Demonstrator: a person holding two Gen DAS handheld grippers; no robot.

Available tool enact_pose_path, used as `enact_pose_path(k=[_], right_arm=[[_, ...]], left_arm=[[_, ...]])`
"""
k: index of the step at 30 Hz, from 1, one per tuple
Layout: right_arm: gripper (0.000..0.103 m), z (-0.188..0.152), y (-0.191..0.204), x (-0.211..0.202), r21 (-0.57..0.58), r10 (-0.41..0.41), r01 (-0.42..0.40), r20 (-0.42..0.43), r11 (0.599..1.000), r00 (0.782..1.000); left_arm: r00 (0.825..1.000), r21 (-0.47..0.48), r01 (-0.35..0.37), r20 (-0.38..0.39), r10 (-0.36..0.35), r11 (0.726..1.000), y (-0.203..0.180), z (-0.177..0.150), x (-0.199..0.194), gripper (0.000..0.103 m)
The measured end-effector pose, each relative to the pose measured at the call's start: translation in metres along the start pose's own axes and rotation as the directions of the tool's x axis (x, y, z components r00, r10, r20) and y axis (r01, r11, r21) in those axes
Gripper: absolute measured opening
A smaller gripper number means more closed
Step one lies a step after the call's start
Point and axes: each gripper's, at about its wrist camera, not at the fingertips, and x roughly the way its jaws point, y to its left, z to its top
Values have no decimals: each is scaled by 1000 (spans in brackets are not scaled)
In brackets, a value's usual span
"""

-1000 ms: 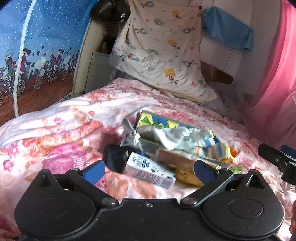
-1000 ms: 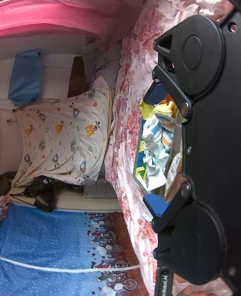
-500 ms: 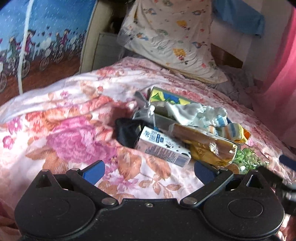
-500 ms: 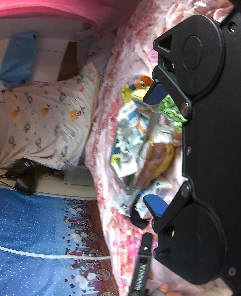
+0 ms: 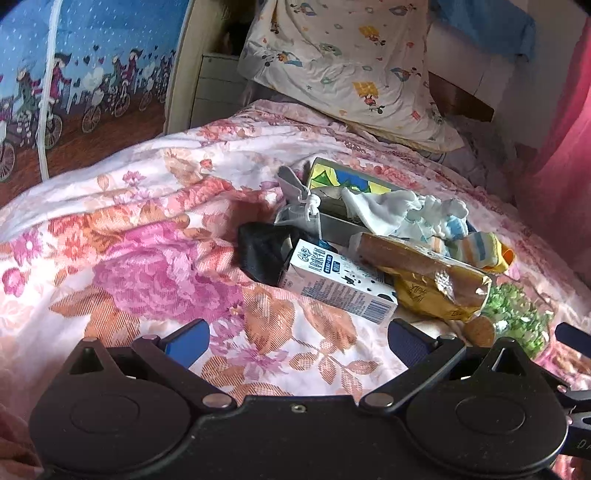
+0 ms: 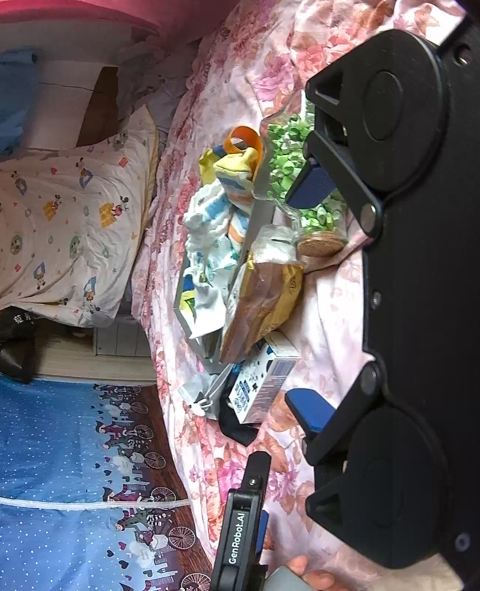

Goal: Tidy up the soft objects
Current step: 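Move both tools back over the remaining pile of items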

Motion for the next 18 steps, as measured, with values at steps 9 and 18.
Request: enact_pose_path(k=[9, 18], right_arm=[[102, -12, 0, 1, 23, -4, 4, 12, 1000, 1000], [102, -7, 5, 13, 17, 15, -15, 24, 1000, 1000]], left_arm=[[999, 37, -25, 48, 23, 999, 0, 3, -1, 102], [986, 79, -106, 140, 94, 991, 9, 21, 5, 102]])
